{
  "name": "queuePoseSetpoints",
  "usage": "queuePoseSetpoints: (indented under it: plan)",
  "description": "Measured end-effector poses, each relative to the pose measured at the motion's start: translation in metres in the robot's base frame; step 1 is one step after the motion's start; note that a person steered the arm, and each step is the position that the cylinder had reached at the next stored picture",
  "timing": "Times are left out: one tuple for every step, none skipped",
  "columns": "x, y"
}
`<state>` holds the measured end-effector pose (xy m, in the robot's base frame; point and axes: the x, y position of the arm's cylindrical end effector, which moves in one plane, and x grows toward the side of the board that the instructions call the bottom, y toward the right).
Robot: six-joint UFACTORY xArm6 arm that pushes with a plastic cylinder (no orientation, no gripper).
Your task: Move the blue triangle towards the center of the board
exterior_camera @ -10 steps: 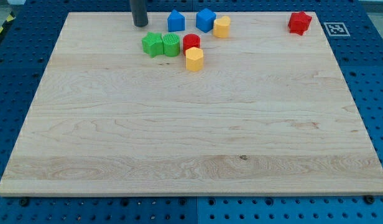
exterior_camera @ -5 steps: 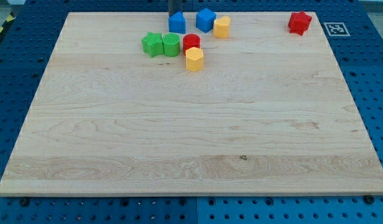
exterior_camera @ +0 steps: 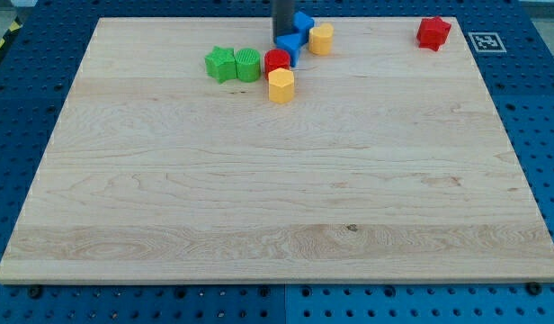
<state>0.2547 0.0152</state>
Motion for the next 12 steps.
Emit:
queuePoseSetpoints:
  plan:
    - [0.001, -0.002]
    - [0.0, -0.023]
    - [0.005, -0.029]
    - [0.011, -0.014]
    - [0.02, 0.002]
    - [0.021, 0.002]
    - [0.028, 0.016]
    - [0.028, 0.017]
    - [0.028, 0.02]
    - [0.046, 0.042]
    - [0.052, 0.044]
    - [0.052, 0.044]
